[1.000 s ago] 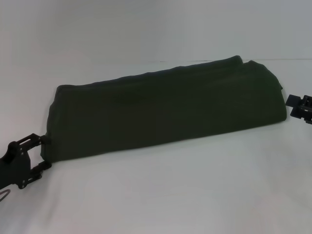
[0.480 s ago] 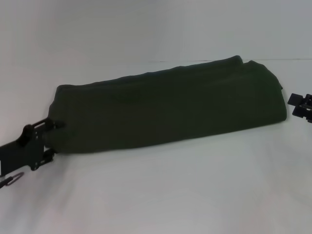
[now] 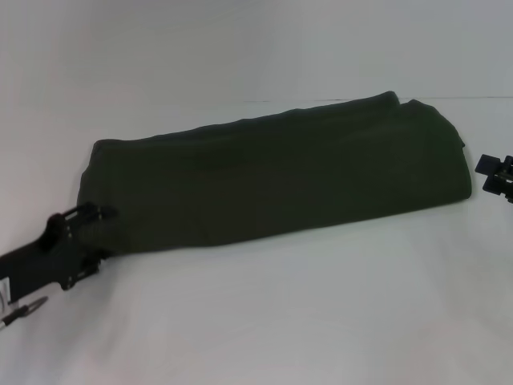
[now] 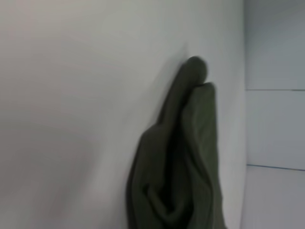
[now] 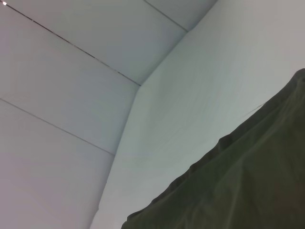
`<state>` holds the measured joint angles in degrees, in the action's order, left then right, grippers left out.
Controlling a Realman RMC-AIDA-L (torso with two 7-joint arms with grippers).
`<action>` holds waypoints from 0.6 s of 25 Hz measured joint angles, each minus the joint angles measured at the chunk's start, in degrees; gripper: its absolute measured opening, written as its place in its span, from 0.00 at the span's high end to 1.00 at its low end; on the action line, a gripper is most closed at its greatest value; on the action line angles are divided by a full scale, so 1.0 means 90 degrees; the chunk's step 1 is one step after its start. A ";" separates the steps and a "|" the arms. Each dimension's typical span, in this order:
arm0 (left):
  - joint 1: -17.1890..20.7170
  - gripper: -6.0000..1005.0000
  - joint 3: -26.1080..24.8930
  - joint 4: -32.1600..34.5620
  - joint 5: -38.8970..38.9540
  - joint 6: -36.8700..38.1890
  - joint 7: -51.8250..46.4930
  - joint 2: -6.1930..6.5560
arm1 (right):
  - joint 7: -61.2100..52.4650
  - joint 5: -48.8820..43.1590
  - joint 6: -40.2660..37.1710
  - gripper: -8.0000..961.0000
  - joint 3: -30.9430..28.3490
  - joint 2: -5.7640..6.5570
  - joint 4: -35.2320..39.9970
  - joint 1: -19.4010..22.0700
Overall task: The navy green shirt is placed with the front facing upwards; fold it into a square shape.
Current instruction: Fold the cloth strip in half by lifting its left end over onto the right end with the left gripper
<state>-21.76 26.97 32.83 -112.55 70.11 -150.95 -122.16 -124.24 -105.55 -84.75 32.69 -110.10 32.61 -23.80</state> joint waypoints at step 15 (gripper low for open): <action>-0.0109 0.25 -0.0105 0.0134 -0.0154 -0.0572 0.0169 -0.0083 | 0.0022 -0.0012 -0.0028 0.29 -0.0017 0.0028 -0.0154 0.0056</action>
<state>-22.74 26.03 34.03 -113.93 64.96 -149.43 -122.91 -124.04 -105.65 -85.00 32.54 -109.84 31.23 -23.30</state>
